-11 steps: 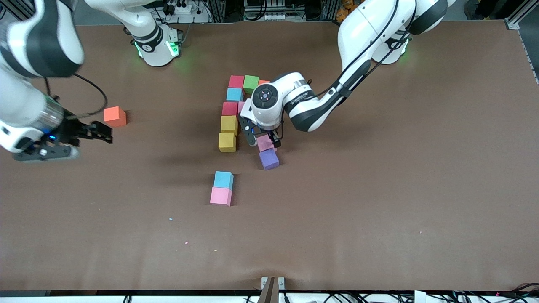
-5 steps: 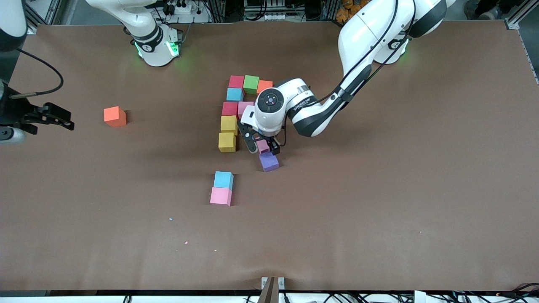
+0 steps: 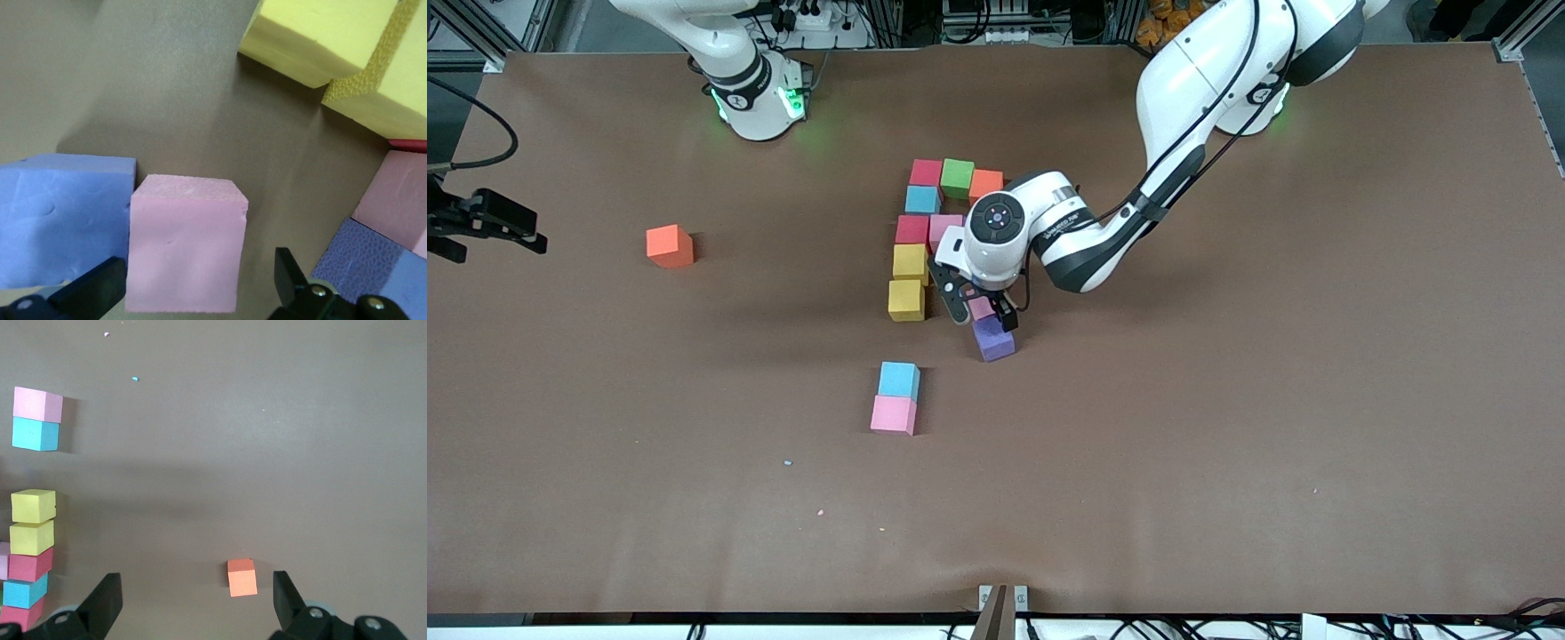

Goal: Arrange 11 blocks into digit 3
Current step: 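Reach the left gripper to the light pink cube and grasp it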

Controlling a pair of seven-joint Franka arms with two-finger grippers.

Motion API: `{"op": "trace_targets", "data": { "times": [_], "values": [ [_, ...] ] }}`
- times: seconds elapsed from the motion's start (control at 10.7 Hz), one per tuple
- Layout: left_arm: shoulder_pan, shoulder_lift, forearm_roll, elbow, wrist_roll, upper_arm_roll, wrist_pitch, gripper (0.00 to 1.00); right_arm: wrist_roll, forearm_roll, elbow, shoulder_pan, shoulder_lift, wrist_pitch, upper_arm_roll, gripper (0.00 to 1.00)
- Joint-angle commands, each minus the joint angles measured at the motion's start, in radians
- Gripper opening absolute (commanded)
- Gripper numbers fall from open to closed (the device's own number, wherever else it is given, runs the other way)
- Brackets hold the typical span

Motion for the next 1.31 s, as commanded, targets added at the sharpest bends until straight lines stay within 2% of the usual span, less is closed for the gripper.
{"op": "trace_targets", "data": {
  "times": [0.0,0.47,0.66,0.75,0.84,1.22],
  "values": [
    [-0.022,0.011,0.000,0.010,-0.016,0.011,0.019,1.00,-0.005,-0.010,-0.011,-0.030,-0.003,0.020,0.017,1.00],
    [-0.030,0.034,0.004,0.006,-0.006,0.029,0.066,1.00,-0.002,0.000,-0.009,-0.052,-0.016,0.026,0.021,1.00],
    [-0.025,0.040,0.001,0.008,0.023,0.035,0.066,1.00,-0.002,-0.010,-0.012,-0.093,-0.032,0.014,0.084,1.00],
    [-0.019,0.046,-0.004,0.011,0.067,0.037,0.066,0.91,-0.002,-0.010,-0.015,-0.146,-0.054,0.006,0.130,1.00],
    [-0.019,0.046,-0.009,0.011,0.078,0.037,0.068,0.72,-0.002,-0.010,-0.014,-0.179,-0.061,-0.005,0.162,1.00],
    [-0.056,0.046,-0.010,0.011,0.032,0.038,0.066,0.69,0.003,-0.012,0.005,-0.161,-0.065,-0.020,0.159,1.00]
  ]
}}
